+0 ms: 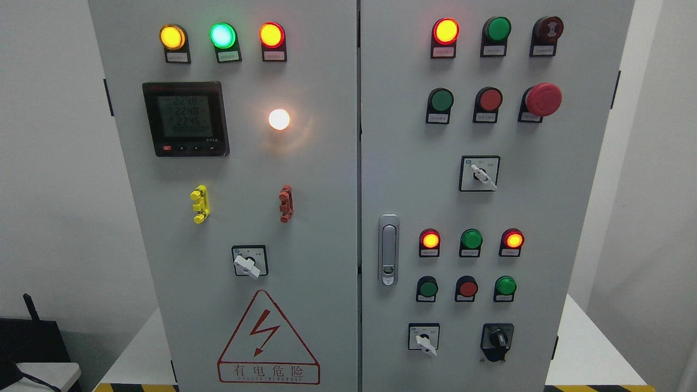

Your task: Turn on light switch 1

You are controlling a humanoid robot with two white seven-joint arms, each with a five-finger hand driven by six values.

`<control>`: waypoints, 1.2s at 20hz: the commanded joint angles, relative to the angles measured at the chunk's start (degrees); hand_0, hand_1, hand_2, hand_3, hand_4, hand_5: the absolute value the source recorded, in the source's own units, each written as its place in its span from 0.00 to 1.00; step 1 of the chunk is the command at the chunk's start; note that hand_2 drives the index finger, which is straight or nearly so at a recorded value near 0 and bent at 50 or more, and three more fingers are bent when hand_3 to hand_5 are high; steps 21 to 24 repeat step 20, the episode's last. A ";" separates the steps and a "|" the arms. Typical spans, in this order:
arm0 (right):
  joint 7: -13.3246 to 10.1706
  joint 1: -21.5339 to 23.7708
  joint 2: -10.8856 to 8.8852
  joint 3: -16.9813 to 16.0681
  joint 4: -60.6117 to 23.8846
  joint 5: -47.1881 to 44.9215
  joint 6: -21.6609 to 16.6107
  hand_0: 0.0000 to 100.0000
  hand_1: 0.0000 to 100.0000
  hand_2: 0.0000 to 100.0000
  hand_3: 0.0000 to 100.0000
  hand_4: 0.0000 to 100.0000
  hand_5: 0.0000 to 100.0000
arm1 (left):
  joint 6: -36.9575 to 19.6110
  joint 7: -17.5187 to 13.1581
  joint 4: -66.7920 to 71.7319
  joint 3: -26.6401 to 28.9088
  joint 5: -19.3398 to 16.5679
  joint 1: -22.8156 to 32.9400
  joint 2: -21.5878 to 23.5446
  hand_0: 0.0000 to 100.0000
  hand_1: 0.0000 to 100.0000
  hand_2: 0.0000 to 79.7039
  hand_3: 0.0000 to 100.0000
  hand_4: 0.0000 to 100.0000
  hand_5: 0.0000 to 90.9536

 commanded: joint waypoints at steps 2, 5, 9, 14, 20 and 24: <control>0.00 0.01 0.00 0.00 0.00 -1.05 -0.04 0.12 0.39 0.00 0.00 0.00 0.00 | 2.16 0.49 12.23 -13.02 0.00 -1.81 -0.50 0.35 0.00 0.00 0.00 0.00 0.00; 0.00 0.01 0.00 0.00 0.00 -1.05 -0.04 0.12 0.39 0.00 0.00 0.00 0.00 | 2.16 2.34 12.15 -13.11 0.18 -1.81 -0.50 0.34 0.00 0.00 0.00 0.00 0.00; 0.00 0.01 0.00 0.00 0.00 -1.05 -0.04 0.12 0.39 0.00 0.00 0.00 0.00 | 2.16 2.43 11.97 -13.11 0.27 -2.07 -0.50 0.35 0.00 0.00 0.00 0.00 0.00; 0.00 0.01 0.00 0.00 0.00 -0.97 -0.04 0.12 0.39 0.00 0.00 0.00 0.00 | 2.16 2.34 12.32 -12.49 0.62 -2.16 -0.50 0.36 0.00 0.00 0.00 0.00 0.00; 0.00 0.01 0.00 0.00 0.00 -0.97 -0.04 0.12 0.39 0.00 0.00 0.00 0.00 | 2.07 2.25 12.50 -12.31 0.79 -2.16 -0.50 0.37 0.00 0.00 0.00 0.00 0.00; 0.00 0.01 0.00 0.00 0.00 -0.97 -0.04 0.12 0.39 0.00 0.00 0.00 0.00 | 2.07 2.25 12.50 -12.31 0.79 -2.16 -0.50 0.37 0.00 0.00 0.00 0.00 0.00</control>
